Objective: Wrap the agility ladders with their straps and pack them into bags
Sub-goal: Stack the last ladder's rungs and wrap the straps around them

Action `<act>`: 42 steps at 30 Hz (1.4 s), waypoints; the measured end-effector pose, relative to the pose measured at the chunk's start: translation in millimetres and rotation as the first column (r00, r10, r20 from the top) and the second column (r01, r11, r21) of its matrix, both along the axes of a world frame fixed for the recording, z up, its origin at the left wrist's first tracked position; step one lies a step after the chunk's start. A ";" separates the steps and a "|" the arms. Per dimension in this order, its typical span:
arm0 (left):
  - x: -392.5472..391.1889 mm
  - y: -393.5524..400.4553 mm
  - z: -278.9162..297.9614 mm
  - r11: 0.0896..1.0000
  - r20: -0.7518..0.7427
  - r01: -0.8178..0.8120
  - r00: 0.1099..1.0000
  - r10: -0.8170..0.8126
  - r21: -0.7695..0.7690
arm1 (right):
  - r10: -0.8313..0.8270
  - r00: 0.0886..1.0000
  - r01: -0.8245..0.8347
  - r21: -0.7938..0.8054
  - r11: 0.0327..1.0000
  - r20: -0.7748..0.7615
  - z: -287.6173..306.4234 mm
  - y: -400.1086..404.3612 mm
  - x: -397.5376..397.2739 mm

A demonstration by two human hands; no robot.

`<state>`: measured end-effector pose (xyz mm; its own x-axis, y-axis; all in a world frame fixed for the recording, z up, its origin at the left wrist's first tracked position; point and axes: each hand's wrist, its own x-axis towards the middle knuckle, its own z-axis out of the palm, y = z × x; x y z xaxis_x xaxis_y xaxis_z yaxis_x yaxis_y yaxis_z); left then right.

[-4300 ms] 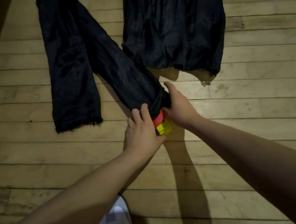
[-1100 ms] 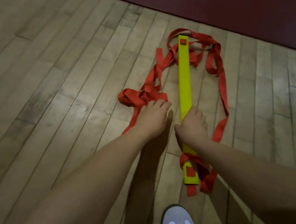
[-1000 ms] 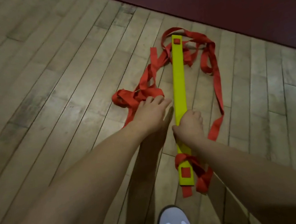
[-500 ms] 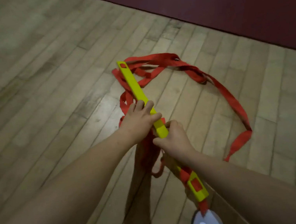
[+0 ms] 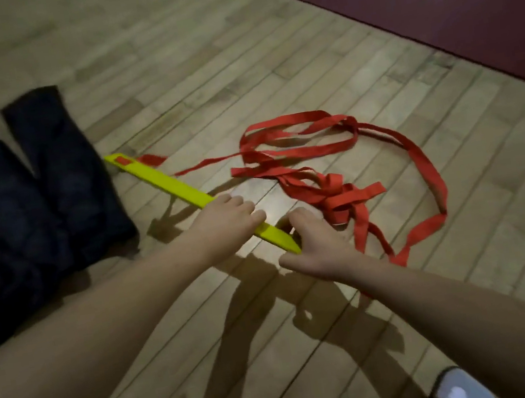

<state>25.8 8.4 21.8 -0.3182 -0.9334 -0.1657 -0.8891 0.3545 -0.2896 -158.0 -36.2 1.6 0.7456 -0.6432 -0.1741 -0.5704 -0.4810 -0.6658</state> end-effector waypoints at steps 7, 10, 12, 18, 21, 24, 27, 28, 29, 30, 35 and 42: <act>46.9 100.4 -8.3 0.920 -0.016 -0.351 0.933 0.359 0.175 | 0.210 0.942 -0.250 -0.129 0.960 -0.264 0.2 40.5 54.3; 54.9 131.9 -14.8 0.885 -0.058 -0.412 0.900 0.433 0.216 | 0.280 0.890 -0.360 -0.179 0.915 -0.358 -6.2 55.5 75.3; 51.0 147.3 -20.6 0.849 -0.125 -0.460 0.856 0.502 0.261 | 0.299 0.866 -0.385 -0.152 0.910 -0.401 -11.1 64.2 85.2; 54.8 190.7 -44.3 0.702 -0.317 -0.639 0.627 0.712 0.313 | 0.342 0.855 -0.403 -0.084 0.911 -0.389 -34.9 83.6 117.4; 53.5 206.1 -58.8 0.697 -0.337 -0.655 0.611 0.716 0.294 | 0.384 0.863 -0.408 -0.007 0.913 -0.327 -42.5 88.9 122.8; 50.5 217.6 -69.5 0.717 -0.390 -0.639 0.607 0.692 0.277 | 0.372 0.911 -0.379 -0.005 0.926 -0.180 -46.8 94.7 132.0; 46.7 223.1 -70.5 0.733 -0.447 -0.630 0.596 0.667 0.255 | 0.429 0.858 -0.483 -0.158 0.861 -0.284 -51.6 94.1 145.4; 47.2 224.5 -71.1 0.738 -0.462 -0.630 0.594 0.658 0.241 | 0.446 0.825 -0.522 -0.167 0.836 -0.348 -53.6 93.5 151.1; 46.6 225.6 -69.6 0.746 -0.472 -0.623 0.598 0.648 0.235 | 0.456 0.792 -0.552 -0.156 0.819 -0.406 -56.0 94.1 154.5; 48.5 226.9 -69.7 0.751 -0.481 -0.618 0.599 0.641 0.232 | 0.464 0.767 -0.576 -0.158 0.802 -0.442 -58.8 95.1 159.0; 54.7 236.6 -66.3 0.775 -0.519 -0.606 0.612 0.597 0.179 | 0.497 0.748 -0.644 -0.305 0.701 -0.440 -63.5 98.5 164.9; 47.0 233.4 -65.1 0.797 -0.514 -0.604 0.680 0.523 0.010 | 0.399 0.886 -0.439 -0.152 0.885 -0.237 -39.4 100.0 153.7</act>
<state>72.8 241.8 -43.3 0.2790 -0.9602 0.0118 -0.9390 -0.2703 0.2128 -4.2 63.8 -37.8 0.9170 -0.3137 -0.2462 -0.3934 -0.8125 -0.4302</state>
